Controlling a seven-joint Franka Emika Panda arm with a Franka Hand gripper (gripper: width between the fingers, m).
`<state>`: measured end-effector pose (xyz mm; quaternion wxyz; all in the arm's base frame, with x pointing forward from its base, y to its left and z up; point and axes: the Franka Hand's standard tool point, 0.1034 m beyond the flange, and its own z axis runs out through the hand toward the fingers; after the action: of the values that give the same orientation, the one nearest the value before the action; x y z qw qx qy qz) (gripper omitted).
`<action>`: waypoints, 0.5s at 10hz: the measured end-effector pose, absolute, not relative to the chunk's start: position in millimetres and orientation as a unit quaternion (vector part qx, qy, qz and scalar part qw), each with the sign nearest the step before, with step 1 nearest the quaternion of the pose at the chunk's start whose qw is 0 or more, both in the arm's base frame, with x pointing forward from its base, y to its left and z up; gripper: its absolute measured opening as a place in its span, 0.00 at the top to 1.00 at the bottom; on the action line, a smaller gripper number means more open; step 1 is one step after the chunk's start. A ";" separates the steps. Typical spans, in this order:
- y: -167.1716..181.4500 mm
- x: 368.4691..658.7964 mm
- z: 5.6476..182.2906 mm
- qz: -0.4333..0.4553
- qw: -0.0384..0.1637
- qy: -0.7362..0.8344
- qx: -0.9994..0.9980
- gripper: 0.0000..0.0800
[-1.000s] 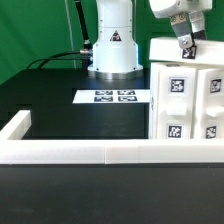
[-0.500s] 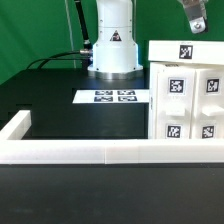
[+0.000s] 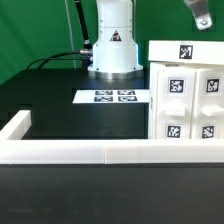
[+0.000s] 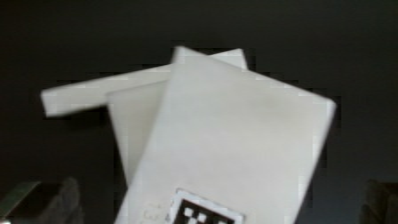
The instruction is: Assemble cabinet
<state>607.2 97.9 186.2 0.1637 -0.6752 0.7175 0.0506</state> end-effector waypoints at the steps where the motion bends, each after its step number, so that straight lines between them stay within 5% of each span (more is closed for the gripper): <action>1: 101.3 609.6 188.8 0.046 0.165 0.677 -0.716 0.00; 5: 108.6 608.2 189.8 0.031 0.146 0.504 -0.851 0.00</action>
Offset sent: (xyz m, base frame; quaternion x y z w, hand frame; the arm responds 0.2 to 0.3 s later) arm 0.0041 0.0107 0.0043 -0.0700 0.0115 -0.3297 0.9414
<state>608.2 108.6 189.8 0.1459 -0.8509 0.5037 0.0313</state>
